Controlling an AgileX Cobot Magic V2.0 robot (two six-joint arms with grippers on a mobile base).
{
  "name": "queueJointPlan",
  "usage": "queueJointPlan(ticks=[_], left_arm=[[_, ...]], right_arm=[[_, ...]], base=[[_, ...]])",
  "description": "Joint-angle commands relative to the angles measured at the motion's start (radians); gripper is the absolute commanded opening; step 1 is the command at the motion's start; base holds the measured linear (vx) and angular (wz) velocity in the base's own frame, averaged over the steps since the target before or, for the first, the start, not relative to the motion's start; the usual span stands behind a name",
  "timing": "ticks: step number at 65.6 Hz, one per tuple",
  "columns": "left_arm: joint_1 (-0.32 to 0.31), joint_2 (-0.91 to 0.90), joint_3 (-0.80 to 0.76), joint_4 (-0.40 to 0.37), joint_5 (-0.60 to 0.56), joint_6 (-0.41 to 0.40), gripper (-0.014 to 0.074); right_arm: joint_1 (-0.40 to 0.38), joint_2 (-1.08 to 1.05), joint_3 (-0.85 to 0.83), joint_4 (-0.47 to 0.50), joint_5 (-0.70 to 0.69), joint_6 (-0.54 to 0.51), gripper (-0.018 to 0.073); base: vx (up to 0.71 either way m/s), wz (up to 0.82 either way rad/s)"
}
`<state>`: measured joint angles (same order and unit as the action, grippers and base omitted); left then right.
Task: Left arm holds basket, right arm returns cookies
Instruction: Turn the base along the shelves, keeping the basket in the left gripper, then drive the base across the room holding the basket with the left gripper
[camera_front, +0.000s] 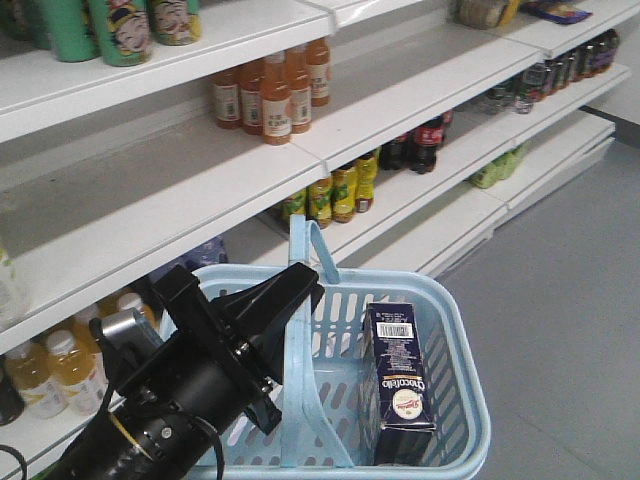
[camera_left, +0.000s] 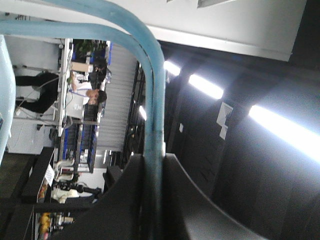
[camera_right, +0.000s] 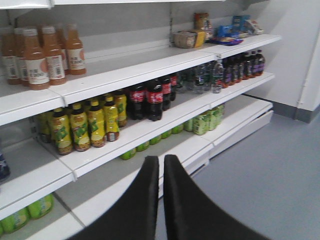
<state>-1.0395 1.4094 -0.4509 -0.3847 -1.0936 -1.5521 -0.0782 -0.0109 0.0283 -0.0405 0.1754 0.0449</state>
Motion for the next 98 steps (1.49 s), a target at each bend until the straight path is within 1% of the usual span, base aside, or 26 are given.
queueJointPlan(ticks=[1, 64, 79, 98], left_arm=[[-0.007, -0.037, -0.029, 0.025, -0.279, -0.005, -0.0003], [-0.007, -0.037, -0.029, 0.025, -0.279, -0.005, -0.0003], [-0.007, -0.037, -0.029, 0.025, -0.279, -0.005, -0.0003], [-0.007, -0.037, -0.029, 0.025, -0.279, -0.005, -0.0003]], right_arm=[[-0.001, -0.013, 0.018, -0.003, -0.070, -0.006, -0.0009], [-0.001, -0.013, 0.018, -0.003, -0.070, -0.006, -0.0009], [-0.001, -0.013, 0.018, -0.003, -0.070, -0.006, -0.0009], [-0.001, -0.013, 0.018, -0.003, -0.070, -0.006, -0.0009]], base=[[0.02, -0.61], [0.02, -0.57], [0.04, -0.35], [0.04, -0.16]])
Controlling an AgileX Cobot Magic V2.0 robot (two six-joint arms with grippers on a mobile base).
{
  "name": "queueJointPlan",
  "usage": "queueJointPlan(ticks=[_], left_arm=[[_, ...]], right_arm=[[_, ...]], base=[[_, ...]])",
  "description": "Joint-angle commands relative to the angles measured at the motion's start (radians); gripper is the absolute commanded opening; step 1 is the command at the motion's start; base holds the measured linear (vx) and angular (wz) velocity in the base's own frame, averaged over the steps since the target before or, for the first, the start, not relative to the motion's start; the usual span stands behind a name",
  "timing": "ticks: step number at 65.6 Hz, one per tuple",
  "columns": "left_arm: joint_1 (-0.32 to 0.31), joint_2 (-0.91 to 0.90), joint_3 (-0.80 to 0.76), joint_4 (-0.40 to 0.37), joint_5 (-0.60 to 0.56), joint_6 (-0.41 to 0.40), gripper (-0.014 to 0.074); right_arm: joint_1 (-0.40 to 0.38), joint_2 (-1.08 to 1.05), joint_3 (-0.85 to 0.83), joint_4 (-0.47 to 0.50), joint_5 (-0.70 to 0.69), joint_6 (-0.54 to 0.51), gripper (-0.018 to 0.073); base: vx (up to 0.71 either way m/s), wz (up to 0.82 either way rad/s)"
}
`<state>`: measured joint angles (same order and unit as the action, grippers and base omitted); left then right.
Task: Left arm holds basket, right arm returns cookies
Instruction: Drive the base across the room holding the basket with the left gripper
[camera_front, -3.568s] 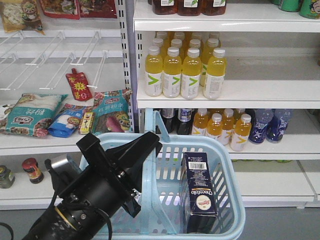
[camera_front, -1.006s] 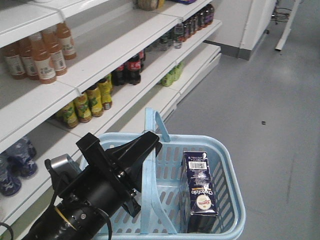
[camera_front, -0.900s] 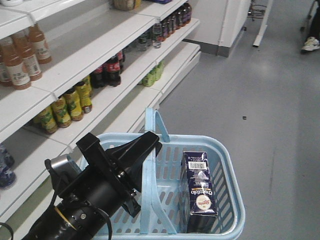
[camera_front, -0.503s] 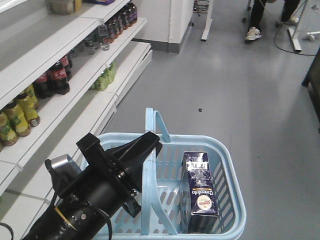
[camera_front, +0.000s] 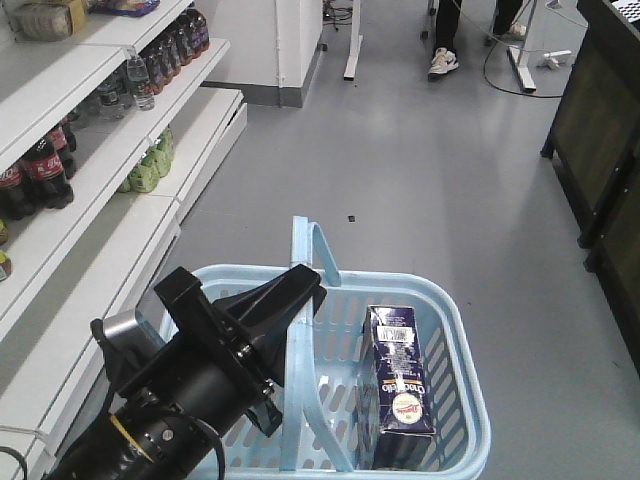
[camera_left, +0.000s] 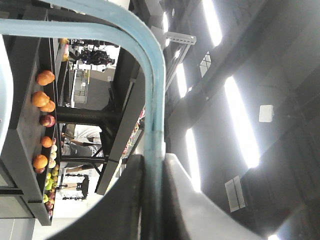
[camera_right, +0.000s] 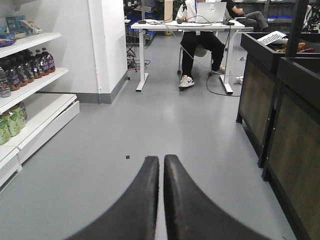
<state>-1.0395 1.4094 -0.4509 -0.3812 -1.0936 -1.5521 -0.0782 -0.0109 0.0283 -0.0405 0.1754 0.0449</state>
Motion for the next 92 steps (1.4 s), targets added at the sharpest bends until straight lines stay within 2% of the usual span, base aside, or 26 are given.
queueJointPlan(ticks=[1, 54, 92], left_arm=[[-0.007, -0.037, -0.029, 0.022, -0.279, -0.005, -0.0003], [-0.007, -0.037, -0.029, 0.022, -0.279, -0.005, -0.0003], [-0.007, -0.037, -0.029, 0.022, -0.279, -0.005, -0.0003]], right_arm=[[-0.001, -0.013, 0.018, -0.003, -0.070, -0.006, -0.0009], [-0.001, -0.013, 0.018, -0.003, -0.070, -0.006, -0.0009], [-0.001, -0.013, 0.018, -0.003, -0.070, -0.006, -0.0009]], base=[[0.03, -0.11], [0.04, -0.07], [0.18, -0.06]])
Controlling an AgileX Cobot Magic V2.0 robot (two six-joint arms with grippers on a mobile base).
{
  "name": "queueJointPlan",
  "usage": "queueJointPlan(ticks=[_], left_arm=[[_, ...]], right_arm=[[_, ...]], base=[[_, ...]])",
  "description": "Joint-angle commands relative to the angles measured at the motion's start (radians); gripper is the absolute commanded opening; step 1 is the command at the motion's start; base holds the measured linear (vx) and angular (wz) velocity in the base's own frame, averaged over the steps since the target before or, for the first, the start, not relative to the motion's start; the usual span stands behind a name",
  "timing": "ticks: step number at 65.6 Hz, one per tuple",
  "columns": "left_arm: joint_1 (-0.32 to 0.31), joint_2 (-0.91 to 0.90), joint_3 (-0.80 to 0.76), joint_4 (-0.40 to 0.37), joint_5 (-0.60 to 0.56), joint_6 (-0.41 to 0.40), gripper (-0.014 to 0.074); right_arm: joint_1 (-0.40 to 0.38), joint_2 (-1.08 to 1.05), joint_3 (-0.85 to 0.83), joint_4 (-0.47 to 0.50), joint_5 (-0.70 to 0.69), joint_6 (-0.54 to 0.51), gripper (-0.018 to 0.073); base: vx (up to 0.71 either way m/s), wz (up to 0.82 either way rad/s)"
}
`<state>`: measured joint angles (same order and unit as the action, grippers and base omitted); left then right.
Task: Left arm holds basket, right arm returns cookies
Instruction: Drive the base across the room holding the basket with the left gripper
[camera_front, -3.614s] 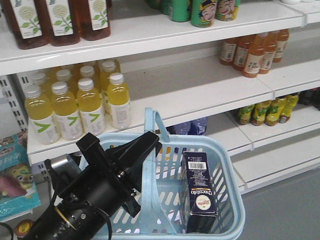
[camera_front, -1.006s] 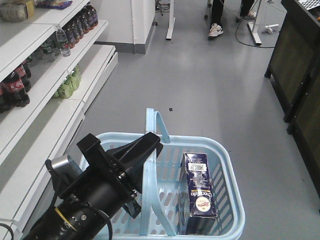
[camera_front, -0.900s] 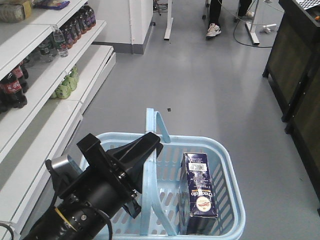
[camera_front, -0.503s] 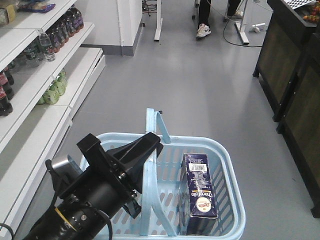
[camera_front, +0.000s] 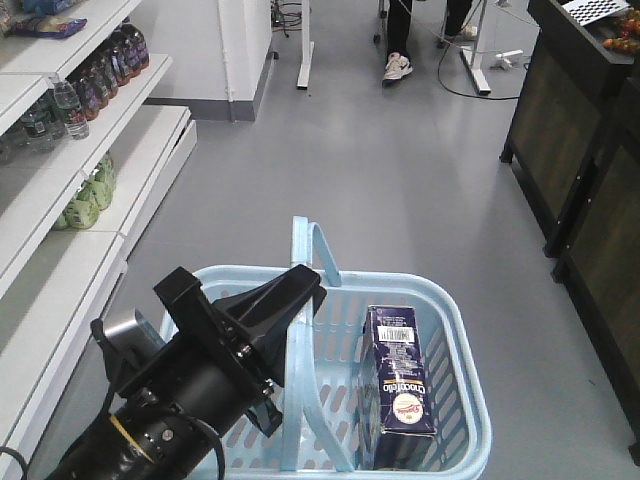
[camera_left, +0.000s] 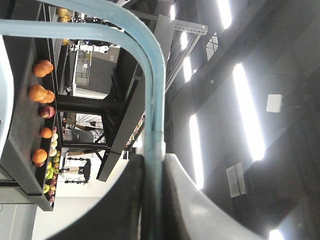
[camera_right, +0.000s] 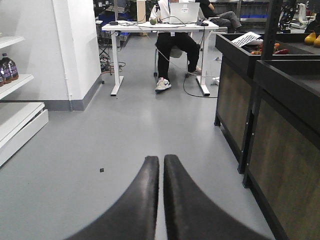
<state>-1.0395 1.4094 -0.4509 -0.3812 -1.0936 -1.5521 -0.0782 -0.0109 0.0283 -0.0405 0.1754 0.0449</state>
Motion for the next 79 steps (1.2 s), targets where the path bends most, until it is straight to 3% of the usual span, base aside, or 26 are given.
queueJointPlan(ticks=[1, 79], left_arm=[[-0.007, -0.037, -0.029, 0.022, -0.279, -0.005, -0.0003], [-0.007, -0.037, -0.029, 0.022, -0.279, -0.005, -0.0003]], right_arm=[[-0.001, -0.013, 0.018, -0.003, -0.070, -0.006, -0.0009], [-0.001, -0.013, 0.018, -0.003, -0.070, -0.006, -0.0009]], base=[[0.26, -0.02], [0.37, -0.04]])
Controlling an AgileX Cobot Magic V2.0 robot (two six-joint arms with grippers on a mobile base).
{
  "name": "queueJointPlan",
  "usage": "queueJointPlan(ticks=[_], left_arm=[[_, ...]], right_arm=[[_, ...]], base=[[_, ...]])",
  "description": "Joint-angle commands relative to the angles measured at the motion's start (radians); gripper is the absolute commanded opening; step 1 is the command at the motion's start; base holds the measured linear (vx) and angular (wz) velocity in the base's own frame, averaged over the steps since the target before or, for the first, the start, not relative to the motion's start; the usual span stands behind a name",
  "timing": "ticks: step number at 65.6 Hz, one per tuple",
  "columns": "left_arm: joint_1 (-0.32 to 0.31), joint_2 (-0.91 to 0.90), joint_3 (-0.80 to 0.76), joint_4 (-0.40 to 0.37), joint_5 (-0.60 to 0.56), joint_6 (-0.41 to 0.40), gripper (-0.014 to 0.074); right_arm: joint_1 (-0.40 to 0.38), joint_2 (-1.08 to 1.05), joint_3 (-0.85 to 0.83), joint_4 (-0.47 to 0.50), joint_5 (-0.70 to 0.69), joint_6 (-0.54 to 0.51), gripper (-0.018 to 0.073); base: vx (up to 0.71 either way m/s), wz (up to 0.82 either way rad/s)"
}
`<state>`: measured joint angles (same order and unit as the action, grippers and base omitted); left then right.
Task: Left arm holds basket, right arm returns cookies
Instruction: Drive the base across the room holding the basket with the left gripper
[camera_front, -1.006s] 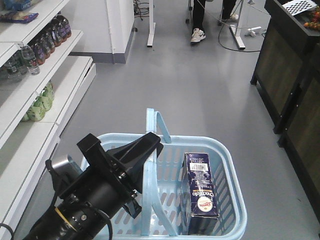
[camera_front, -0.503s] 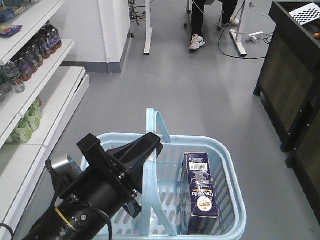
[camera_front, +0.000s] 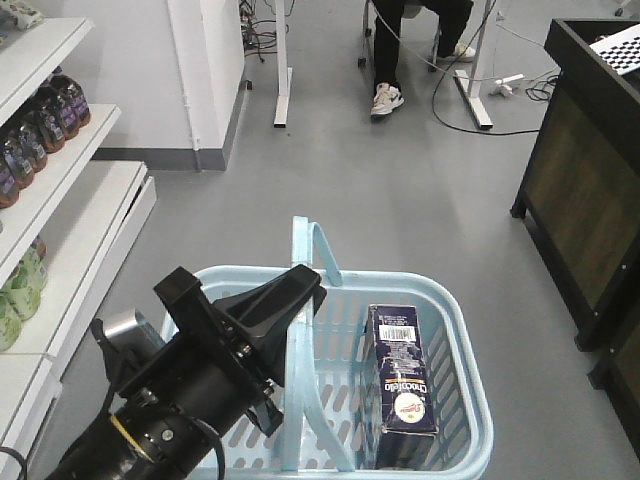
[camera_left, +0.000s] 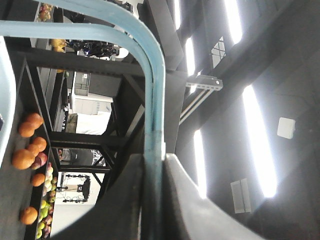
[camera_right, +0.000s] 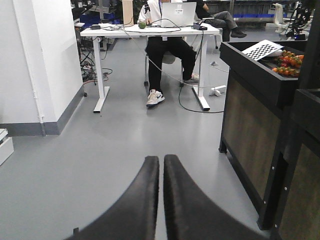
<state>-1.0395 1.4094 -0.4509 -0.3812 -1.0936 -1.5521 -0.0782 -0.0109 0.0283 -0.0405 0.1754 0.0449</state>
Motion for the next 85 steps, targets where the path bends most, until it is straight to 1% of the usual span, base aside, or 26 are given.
queueJointPlan(ticks=[1, 85], left_arm=[[-0.007, -0.037, -0.029, 0.022, -0.279, -0.005, -0.0003], [-0.007, -0.037, -0.029, 0.021, -0.279, -0.005, -0.0003]], right_arm=[[-0.001, -0.013, 0.018, -0.003, -0.070, -0.006, -0.0009], [-0.001, -0.013, 0.018, -0.003, -0.070, -0.006, -0.0009]], base=[[0.43, -0.01], [0.40, 0.03]])
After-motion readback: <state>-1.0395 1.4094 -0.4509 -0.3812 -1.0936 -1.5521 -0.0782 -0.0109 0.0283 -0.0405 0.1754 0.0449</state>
